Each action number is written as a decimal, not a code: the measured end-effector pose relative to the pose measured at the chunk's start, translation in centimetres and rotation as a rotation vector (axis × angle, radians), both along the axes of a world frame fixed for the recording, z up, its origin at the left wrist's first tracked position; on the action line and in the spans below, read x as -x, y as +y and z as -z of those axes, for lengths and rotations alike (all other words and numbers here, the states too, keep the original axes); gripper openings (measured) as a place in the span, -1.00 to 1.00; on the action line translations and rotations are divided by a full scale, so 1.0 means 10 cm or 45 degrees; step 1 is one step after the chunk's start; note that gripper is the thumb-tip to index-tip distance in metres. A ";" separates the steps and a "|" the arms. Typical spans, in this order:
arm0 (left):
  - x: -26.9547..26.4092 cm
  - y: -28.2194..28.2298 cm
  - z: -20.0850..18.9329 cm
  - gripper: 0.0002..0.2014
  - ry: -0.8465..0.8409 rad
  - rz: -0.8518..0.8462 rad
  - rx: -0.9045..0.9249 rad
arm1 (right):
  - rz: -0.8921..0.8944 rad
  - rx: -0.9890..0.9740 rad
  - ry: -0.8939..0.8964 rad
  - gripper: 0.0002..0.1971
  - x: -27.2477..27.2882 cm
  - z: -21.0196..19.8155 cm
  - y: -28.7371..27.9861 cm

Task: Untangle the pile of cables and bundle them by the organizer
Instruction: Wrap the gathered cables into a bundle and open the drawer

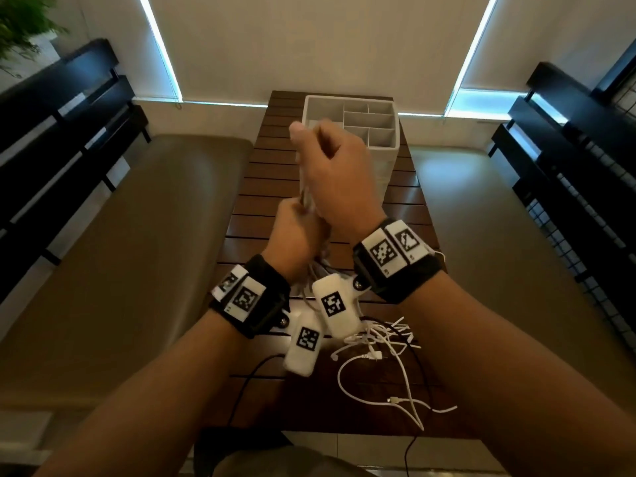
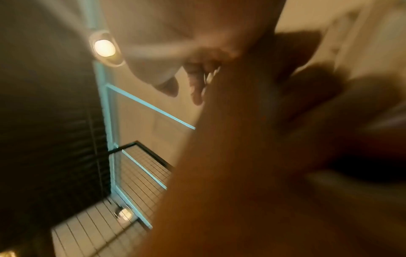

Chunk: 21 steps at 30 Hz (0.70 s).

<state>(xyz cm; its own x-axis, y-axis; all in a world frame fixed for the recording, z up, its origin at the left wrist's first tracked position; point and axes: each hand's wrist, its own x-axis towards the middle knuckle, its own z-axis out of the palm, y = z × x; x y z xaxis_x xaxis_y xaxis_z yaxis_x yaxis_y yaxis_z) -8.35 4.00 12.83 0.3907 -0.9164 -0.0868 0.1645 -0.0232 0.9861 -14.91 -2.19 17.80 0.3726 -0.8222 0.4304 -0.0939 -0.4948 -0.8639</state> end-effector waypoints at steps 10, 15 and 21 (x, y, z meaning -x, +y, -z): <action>-0.45 -0.04 -0.33 -0.55 0.303 0.022 0.205 | -0.861 -0.795 0.387 -0.38 0.58 0.61 0.26; -0.56 -0.04 -0.32 -0.51 0.509 0.089 0.198 | -0.902 -0.720 0.446 -0.61 0.70 0.73 0.24; -0.62 0.00 -0.48 -0.42 0.706 0.136 0.300 | -0.966 -0.622 0.592 -0.70 0.81 0.80 0.27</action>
